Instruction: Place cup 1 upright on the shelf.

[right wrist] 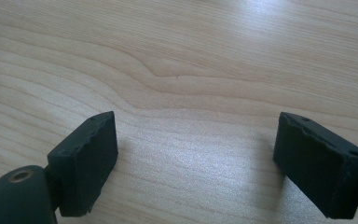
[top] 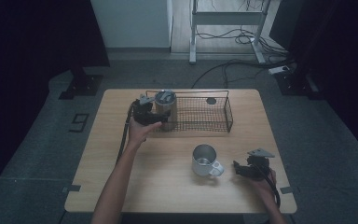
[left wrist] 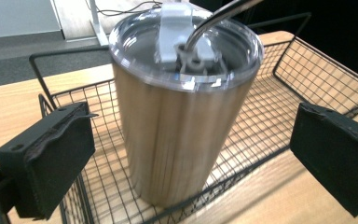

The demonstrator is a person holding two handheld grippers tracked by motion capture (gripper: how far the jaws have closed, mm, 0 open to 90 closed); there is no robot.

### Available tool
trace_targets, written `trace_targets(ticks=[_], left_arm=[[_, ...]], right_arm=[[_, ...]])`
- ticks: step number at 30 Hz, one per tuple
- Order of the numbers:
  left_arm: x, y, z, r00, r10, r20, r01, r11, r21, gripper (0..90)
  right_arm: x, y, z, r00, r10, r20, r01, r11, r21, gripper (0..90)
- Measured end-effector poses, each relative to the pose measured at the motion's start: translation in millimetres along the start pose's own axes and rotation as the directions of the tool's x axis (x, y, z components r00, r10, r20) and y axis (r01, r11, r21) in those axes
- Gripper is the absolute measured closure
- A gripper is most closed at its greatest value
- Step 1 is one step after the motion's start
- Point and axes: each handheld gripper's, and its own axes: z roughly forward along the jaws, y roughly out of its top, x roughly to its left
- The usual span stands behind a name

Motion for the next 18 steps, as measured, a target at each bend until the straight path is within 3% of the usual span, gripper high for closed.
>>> trace_targets(ticks=[7, 10, 18], left_arm=[[2.2, -17.7, -19.5, 0.9998, 0.017, -0.003, -0.017, 0.9997, -0.014, 2.0], [2.8, -25.8, -30.8, 0.9993, 0.029, -0.024, -0.03, 0.9989, -0.035, 3.7], [4.0, -42.6, -59.9, 0.9999, 0.005, -0.01, -0.006, 0.9969, -0.079, 5.8]], right_arm=[[0.1, 0.1, 0.0, 1.0, 0.002, 0.0, -0.002, 1.0, 0.001, 13.3], [0.1, 0.1, 0.1, 1.0, 0.004, 0.001, -0.004, 1.0, 0.001, 13.2], [0.3, 1.0, 0.9, 1.0, 0.006, 0.005, -0.006, 1.0, 0.002, 13.3]])
